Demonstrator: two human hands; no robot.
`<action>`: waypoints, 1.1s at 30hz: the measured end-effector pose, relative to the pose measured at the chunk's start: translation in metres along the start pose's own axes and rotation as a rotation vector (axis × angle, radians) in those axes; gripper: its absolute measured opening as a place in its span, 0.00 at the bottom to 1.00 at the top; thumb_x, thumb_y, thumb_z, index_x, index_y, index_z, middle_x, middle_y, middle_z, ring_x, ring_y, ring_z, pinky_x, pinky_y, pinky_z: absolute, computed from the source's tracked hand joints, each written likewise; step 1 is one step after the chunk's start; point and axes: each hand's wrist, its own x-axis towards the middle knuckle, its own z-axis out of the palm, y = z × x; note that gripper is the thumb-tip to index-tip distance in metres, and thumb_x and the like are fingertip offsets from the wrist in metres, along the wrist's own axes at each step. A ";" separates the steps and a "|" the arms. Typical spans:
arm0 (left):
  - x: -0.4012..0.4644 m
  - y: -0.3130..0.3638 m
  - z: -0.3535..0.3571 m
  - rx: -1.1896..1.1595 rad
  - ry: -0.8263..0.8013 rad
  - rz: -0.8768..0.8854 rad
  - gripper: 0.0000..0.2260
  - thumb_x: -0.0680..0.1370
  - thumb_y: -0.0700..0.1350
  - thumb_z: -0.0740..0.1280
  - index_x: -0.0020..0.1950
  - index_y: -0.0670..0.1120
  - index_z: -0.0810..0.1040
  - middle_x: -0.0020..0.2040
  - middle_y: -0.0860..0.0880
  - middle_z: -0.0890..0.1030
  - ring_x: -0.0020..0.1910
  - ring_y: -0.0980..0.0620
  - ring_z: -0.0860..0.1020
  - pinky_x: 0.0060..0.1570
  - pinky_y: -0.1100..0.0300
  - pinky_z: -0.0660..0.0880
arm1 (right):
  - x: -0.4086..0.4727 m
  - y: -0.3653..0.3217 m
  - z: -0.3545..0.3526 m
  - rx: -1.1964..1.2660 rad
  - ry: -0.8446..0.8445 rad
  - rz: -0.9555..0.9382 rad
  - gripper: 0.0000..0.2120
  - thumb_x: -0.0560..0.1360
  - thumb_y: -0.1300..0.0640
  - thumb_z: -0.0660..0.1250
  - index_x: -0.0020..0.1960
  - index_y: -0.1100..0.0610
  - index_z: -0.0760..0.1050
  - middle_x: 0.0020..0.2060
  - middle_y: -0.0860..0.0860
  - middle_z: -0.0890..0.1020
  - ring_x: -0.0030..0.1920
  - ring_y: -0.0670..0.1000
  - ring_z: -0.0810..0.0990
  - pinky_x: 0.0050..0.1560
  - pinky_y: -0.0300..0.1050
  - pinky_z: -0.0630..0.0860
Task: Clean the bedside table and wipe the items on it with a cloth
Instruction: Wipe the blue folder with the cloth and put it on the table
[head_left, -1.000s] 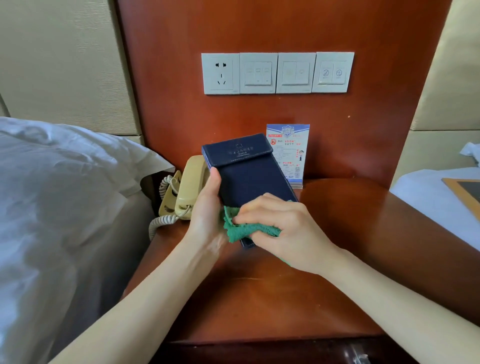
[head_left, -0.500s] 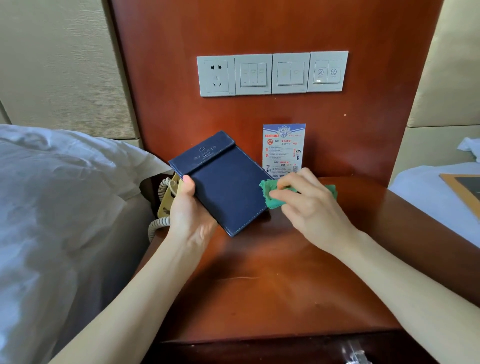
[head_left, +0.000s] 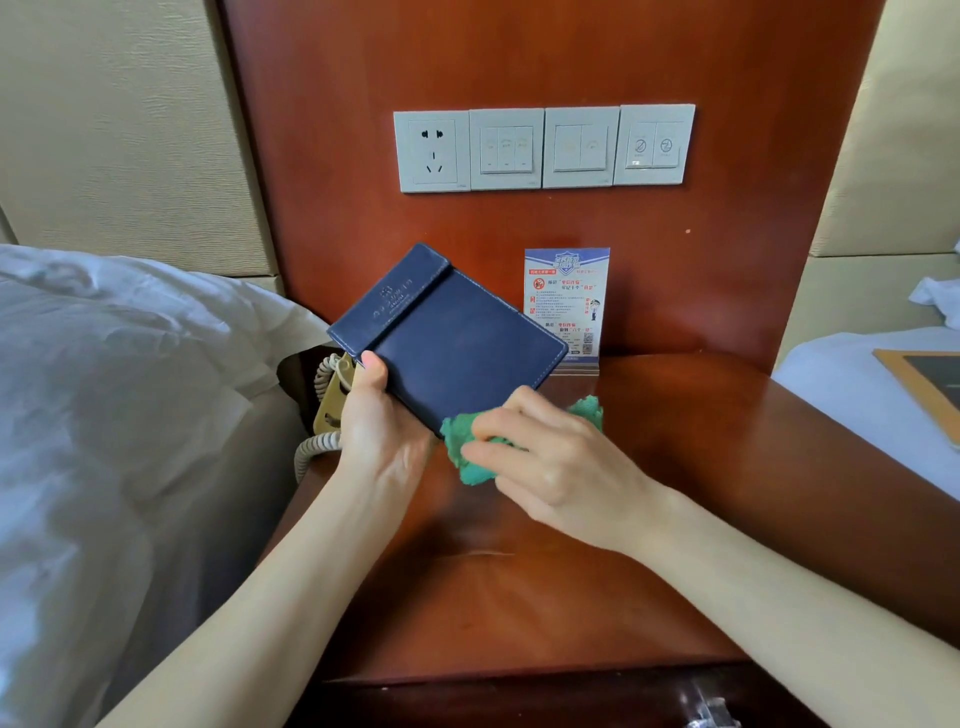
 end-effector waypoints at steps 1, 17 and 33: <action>0.001 0.000 0.001 -0.017 0.001 -0.002 0.20 0.84 0.52 0.50 0.71 0.43 0.69 0.67 0.43 0.75 0.56 0.46 0.78 0.48 0.51 0.73 | -0.001 0.005 -0.001 -0.009 0.043 0.035 0.08 0.73 0.69 0.63 0.46 0.64 0.80 0.45 0.57 0.80 0.41 0.57 0.75 0.45 0.48 0.75; -0.002 -0.010 -0.004 0.709 -0.169 0.133 0.16 0.84 0.49 0.55 0.52 0.54 0.83 0.52 0.52 0.85 0.53 0.54 0.82 0.56 0.52 0.75 | -0.023 0.067 -0.022 0.181 0.602 0.869 0.11 0.75 0.65 0.67 0.57 0.62 0.78 0.51 0.46 0.75 0.50 0.38 0.74 0.46 0.22 0.69; -0.015 -0.023 0.000 0.903 -0.522 0.305 0.12 0.82 0.35 0.57 0.64 0.43 0.73 0.59 0.48 0.80 0.63 0.53 0.76 0.65 0.54 0.72 | 0.015 0.031 -0.008 -0.092 0.370 0.206 0.14 0.77 0.70 0.56 0.55 0.68 0.79 0.49 0.61 0.80 0.47 0.61 0.76 0.52 0.50 0.75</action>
